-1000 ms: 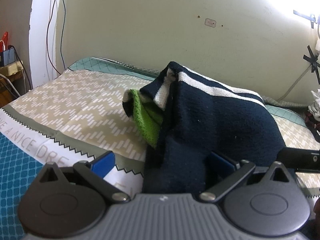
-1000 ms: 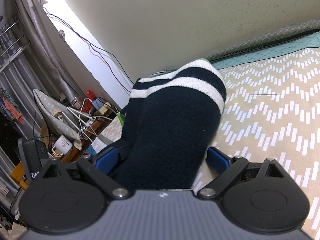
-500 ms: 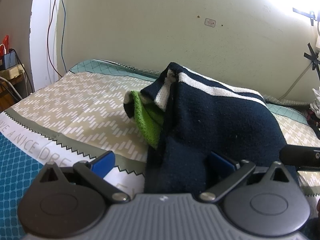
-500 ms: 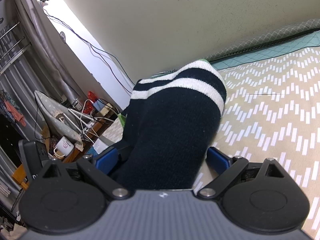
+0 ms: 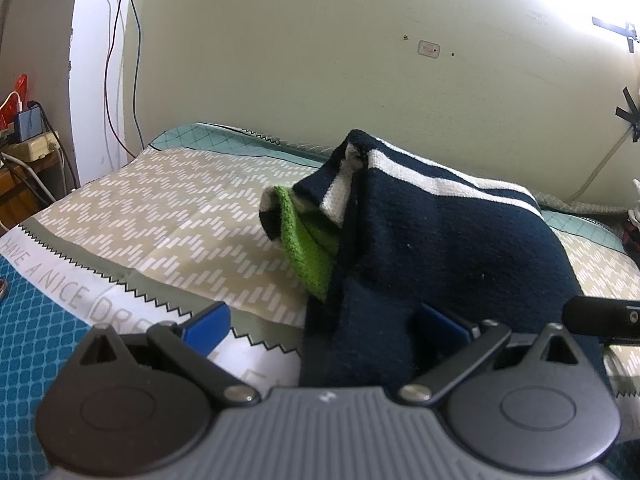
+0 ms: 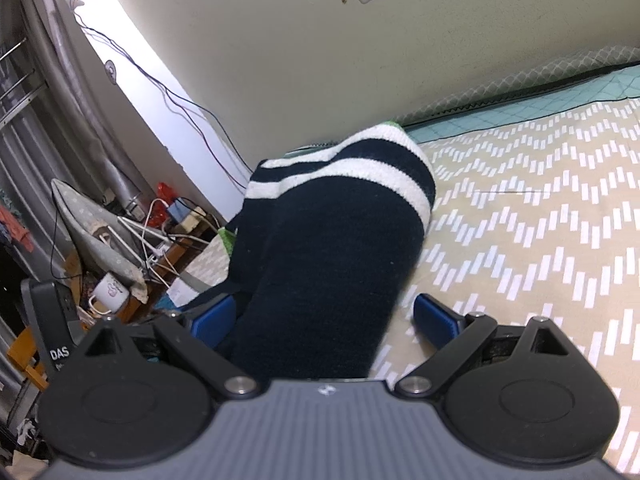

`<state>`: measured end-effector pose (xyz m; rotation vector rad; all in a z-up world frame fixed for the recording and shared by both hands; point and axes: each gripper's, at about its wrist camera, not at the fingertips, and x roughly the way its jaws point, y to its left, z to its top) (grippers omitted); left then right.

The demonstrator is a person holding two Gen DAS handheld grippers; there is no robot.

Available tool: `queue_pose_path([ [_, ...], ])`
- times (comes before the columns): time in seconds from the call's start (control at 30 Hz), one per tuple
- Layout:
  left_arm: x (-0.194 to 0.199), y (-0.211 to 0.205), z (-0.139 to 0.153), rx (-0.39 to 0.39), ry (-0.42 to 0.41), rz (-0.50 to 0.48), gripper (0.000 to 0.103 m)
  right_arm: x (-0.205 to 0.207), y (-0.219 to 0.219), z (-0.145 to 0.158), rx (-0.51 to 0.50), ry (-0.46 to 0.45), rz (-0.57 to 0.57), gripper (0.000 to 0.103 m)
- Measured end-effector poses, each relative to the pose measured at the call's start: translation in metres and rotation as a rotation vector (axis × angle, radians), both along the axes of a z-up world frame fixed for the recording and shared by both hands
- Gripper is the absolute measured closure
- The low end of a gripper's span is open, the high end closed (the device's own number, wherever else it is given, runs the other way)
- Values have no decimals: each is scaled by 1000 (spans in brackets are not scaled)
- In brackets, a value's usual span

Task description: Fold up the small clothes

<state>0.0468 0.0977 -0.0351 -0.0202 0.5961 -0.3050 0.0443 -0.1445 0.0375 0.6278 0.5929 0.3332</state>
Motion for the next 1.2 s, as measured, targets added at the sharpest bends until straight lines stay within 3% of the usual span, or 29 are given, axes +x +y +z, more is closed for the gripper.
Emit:
queue_pose_path([
  [1.2, 2, -2, -3, -4, 11, -6, 0, 1, -2, -2, -42, 6, -10, 14],
])
